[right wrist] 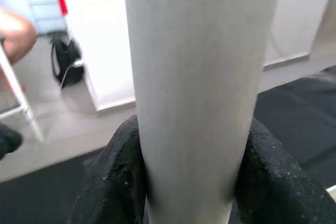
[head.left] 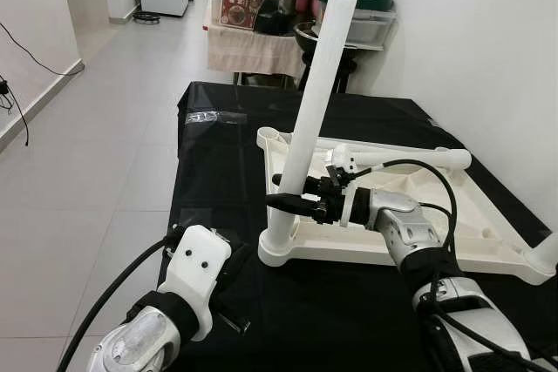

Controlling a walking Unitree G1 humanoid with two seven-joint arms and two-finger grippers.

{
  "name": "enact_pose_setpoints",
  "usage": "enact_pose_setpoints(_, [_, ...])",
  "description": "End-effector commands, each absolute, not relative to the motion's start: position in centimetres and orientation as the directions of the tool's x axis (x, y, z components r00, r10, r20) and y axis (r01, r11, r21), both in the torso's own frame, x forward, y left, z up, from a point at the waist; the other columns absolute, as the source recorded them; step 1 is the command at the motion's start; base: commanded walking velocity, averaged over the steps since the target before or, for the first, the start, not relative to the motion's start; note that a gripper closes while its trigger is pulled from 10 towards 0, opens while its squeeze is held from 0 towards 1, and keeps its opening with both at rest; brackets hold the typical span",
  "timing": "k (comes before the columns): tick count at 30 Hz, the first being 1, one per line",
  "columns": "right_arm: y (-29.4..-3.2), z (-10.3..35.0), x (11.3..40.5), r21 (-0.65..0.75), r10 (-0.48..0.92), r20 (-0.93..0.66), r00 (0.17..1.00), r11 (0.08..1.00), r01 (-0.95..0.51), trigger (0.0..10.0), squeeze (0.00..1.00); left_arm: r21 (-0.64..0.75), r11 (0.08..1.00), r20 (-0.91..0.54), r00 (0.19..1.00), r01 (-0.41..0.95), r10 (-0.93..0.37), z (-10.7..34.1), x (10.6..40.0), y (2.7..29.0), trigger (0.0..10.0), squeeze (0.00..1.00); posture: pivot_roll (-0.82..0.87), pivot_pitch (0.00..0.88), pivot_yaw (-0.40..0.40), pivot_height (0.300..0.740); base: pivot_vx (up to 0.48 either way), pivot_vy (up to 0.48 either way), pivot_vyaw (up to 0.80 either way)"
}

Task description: Building children table

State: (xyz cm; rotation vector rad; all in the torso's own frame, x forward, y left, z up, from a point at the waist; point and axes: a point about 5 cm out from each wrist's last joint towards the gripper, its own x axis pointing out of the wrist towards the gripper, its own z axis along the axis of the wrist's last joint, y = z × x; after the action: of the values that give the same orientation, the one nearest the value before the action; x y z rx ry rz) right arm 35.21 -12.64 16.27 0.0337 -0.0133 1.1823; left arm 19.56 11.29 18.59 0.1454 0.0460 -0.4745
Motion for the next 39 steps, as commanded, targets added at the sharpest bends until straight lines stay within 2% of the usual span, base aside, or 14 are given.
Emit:
enact_pose_setpoints(1, [-13.0, 14.9, 34.9, 0.062, 0.921, -0.028, 0.389, 0.39, -0.919, 0.0, 0.0, 0.121, 0.874, -0.093, 0.882, 0.47, -0.461, 18.4, 19.4, 11.1, 10.0, 0.0, 0.15, 0.0, -0.167, 0.74, 0.0, 0.0, 0.0])
enact_pose_setpoints(2, [-13.0, 14.9, 34.9, 0.062, 0.921, -0.028, 0.389, 0.39, -0.919, 0.0, 0.0, 0.121, 0.874, -0.093, 0.882, 0.47, -0.461, 18.4, 19.4, 11.1, 10.0, 0.0, 0.15, 0.0, -0.167, 0.74, 0.0, 0.0, 0.0])
enact_pose_setpoints(3, [-11.3, 13.1, 34.7, 0.124, 0.708, 0.051, 0.704, 0.695, -0.708, 0.0, 0.0, 0.121, 0.875, -0.097, 0.882, 0.47, -0.46, 18.3, 19.3, 11.2, 10.0, 0.0, 0.14, 0.0, -0.173, 0.74, 0.0, 0.0, 0.0])
enact_pose_setpoints(4, [-9.6, 12.0, 32.8, 0.069, 0.631, 0.038, 0.775, 0.772, -0.632, 0.0, 0.0, 0.123, 0.874, -0.102, 0.882, 0.471, -0.461, 18.3, 19.3, 11.4, 10.0, 0.0, 0.13, 0.0, -0.159, 0.74, 0.0, 0.0, 0.0])
enact_pose_setpoints(7, [-9.1, 10.9, 31.7, 0.058, 0.516, -0.008, 0.856, 0.855, -0.515, 0.0, 0.0, 0.122, 0.869, -0.113, 0.876, 0.48, -0.468, 18.1, 19.2, 11.4, 10.0, 0.0, 0.11, 0.0, -0.145, 0.74, 0.0, 0.0, 0.0])
enact_pose_setpoints(10, [-9.6, 9.2, 31.9, 0.105, 0.502, -0.105, 0.858, 0.864, -0.492, 0.0, 0.0, 0.13, 0.866, -0.115, 0.875, 0.482, -0.47, 18.1, 19.3, 11.3, 10.0, 0.0, 0.12, 0.0, -0.145, 0.74, 0.0, 0.0, 0.0])
enact_pose_setpoints(18, [-9.4, 9.2, 32.1, 0.121, 0.498, -0.097, 0.862, 0.865, -0.487, 0.0, 0.0, 0.127, 0.87, -0.111, 0.879, 0.476, -0.464, 18.1, 19.5, 11.5, 10.0, 0.0, 0.12, 0.0, -0.138, 0.74, 0.0, 0.0, 0.0])
enact_pose_setpoints(19, [-9.6, 9.2, 32.1, 0.152, 0.516, -0.098, 0.851, 0.853, -0.5, 10.0, 0.0, 0.116, 0.872, -0.111, 0.878, 0.476, -0.465, 18.1, 19.6, 11.5, 10.0, 0.0, 0.12, 0.0, -0.133, 0.74, 0.0, 0.0, 0.0])
enact_pose_setpoints(20, [-9.6, 9.2, 32.1, 0.152, 0.516, -0.098, 0.851, 0.853, -0.5, 10.0, 0.0, 0.116, 0.872, -0.111, 0.878, 0.476, -0.465, 18.1, 19.6, 11.5, 10.0, 0.0, 0.12, 0.0, -0.133, 0.74, 0.0, 0.0, 0.0])
enact_pose_setpoints(21, [-9.8, 9.5, 31.8, 0.153, 0.539, -0.093, 0.837, 0.839, -0.523, 10.0, 0.93, 0.079, 0.889, -0.098, 0.891, 0.451, -0.443, 18.2, 19.8, 11.6, 10.0, 0.0, 0.12, 0.0, -0.126, 0.74, 0.0, 0.0, 0.0])
enact_pose_setpoints(22, [-10.0, 9.8, 31.5, 0.157, 0.56, -0.086, 0.824, 0.824, -0.544, 10.0, 1.0, 0.032, 0.906, -0.073, 0.905, 0.421, -0.418, 18.4, 20.0, 11.9, 10.0, 0.0, 0.11, 0.0, -0.119, 0.74, 0.0, 0.0, 0.0])
enact_pose_setpoints(27, [-10.9, 10.5, 30.3, 0.153, 0.554, -0.075, 0.829, 0.828, -0.539, 10.0, 1.0, -0.027, 0.932, -0.039, 0.932, 0.36, -0.361, 18.8, 20.6, 12.9, 10.0, 0.0, 0.09, 0.0, -0.098, 0.74, 0.0, 0.0, 0.0])
enact_pose_setpoints(32, [-12.9, 11.5, 28.9, 0.139, 0.551, -0.055, 0.833, 0.83, -0.54, 10.0, 1.0, 0.07, 0.966, -0.071, 0.967, 0.249, -0.244, 17.2, 21.9, 15.0, 10.0, 0.0, 0.05, 0.0, -0.058, 0.74, 0.0, 0.0, 0.0])
enact_pose_setpoints(39, [-14.2, 11.3, 27.5, 0.08, 0.59, -0.111, 0.799, 0.807, -0.585, 10.0, 1.0, 0.046, 0.954, -0.162, 0.945, 0.295, -0.284, 14.2, 22.0, 15.2, 10.0, 0.0, 0.03, 0.0, -0.037, 0.74, 0.0, 0.0, 0.0])
